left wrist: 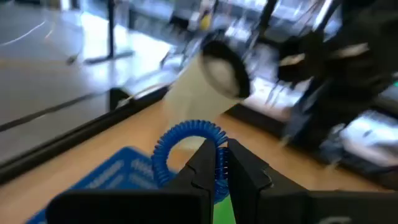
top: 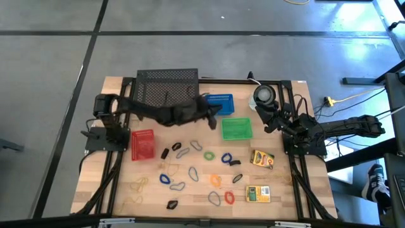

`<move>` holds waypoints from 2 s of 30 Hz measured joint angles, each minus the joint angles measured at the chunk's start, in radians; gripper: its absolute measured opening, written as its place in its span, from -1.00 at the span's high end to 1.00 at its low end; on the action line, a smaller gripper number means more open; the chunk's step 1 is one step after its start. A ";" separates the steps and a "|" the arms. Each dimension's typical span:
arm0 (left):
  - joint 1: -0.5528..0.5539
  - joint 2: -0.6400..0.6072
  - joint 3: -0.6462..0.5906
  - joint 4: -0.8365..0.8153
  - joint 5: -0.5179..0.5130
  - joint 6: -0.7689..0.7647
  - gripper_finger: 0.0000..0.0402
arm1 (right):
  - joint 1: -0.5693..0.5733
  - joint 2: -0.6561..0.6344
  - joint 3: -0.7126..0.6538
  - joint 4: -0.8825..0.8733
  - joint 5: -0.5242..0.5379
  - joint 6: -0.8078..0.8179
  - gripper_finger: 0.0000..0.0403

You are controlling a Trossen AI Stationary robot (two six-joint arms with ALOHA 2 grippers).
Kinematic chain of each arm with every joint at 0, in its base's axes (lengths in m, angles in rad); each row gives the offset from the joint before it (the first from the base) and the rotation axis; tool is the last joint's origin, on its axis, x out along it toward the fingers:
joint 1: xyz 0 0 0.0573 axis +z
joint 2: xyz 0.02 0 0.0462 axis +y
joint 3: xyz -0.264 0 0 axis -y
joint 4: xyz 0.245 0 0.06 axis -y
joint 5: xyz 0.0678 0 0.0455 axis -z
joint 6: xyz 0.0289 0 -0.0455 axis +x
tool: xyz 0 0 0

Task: Pick & Place Office Desk Supplies
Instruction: Put the blue spring keychain into the blue basket, then put the black rubber band into the orange basket

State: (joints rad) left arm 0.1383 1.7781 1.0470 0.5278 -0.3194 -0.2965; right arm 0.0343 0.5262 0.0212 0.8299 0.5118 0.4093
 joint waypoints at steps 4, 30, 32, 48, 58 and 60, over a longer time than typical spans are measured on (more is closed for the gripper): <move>0.042 0.000 0.129 -0.269 -0.026 0.046 0.90 | 0.000 0.000 0.000 0.000 0.004 -0.006 0.17; 0.073 0.198 0.198 -0.225 -0.052 0.135 0.90 | -0.035 0.000 0.000 0.000 0.005 -0.037 0.17; 0.073 0.208 0.198 -0.224 -0.052 0.136 0.90 | -0.035 0.000 0.000 0.000 0.005 -0.045 0.17; 0.075 0.218 0.198 -0.217 -0.054 0.153 0.72 | -0.035 0.000 0.000 0.000 0.005 -0.054 0.17; 0.073 0.218 0.198 -0.212 -0.054 0.153 0.61 | -0.035 0.000 0.000 0.000 0.005 -0.054 0.17; 0.069 0.218 0.198 -0.189 -0.046 0.154 0.60 | -0.035 0.000 0.000 0.000 0.005 -0.055 0.17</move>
State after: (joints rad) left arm 0.2071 1.9961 1.2446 0.3393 -0.3650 -0.1429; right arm -0.0002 0.5259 0.0212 0.8299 0.5163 0.3546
